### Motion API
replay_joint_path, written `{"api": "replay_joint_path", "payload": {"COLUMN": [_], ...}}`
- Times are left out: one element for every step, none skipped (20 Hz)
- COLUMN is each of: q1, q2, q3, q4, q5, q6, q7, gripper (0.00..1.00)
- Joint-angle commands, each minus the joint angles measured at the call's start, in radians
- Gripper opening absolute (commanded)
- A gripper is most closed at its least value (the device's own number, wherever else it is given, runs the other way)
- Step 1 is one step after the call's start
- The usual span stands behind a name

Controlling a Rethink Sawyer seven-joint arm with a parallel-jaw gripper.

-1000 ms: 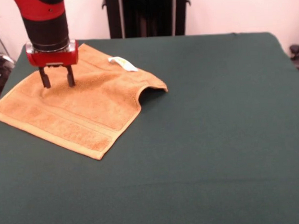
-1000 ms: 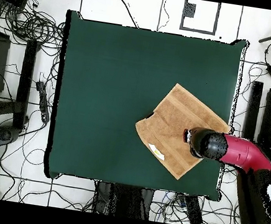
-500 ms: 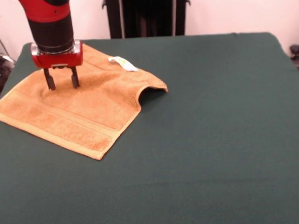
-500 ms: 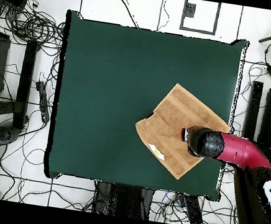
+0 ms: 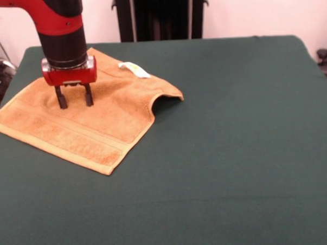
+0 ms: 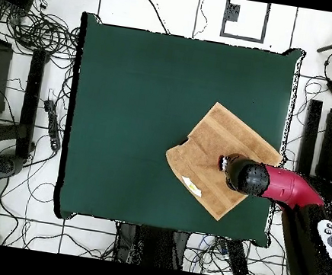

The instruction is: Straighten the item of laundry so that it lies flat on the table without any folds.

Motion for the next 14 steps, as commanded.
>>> {"api": "replay_joint_path", "payload": {"q1": [0.038, 0.04, 0.041, 0.039, 0.036, 0.035, 0.033, 0.03, 0.026, 0.025, 0.024, 0.022, 0.023, 0.023], "q2": [0.156, 0.161, 0.161, 0.157, 0.147, 0.133, 0.121, 0.107, 0.094, 0.082, 0.077, 0.072, 0.067, 0.064], "q3": [0.019, 0.016, 0.016, 0.018, 0.023, 0.026, 0.033, 0.039, 0.044, 0.047, 0.054, 0.058, 0.062, 0.063], "q4": [0.024, 0.021, 0.021, 0.025, 0.035, 0.045, 0.05, 0.06, 0.072, 0.079, 0.079, 0.082, 0.081, 0.081], "q5": [-0.057, -0.058, -0.058, -0.053, -0.043, -0.036, -0.027, -0.02, -0.012, -0.006, 0.004, 0.012, 0.021, 0.025], "q6": [-0.112, -0.114, -0.115, -0.111, -0.102, -0.091, -0.077, -0.069, -0.062, -0.054, -0.041, -0.03, -0.016, -0.009], "q7": [0.044, 0.046, 0.047, 0.048, 0.049, 0.049, 0.044, 0.041, 0.04, 0.039, 0.036, 0.035, 0.033, 0.033], "gripper": [1.0, 1.0, 1.0, 1.0, 1.0, 1.0, 1.0, 1.0, 1.0, 1.0, 1.0, 1.0, 1.0, 1.0]}}
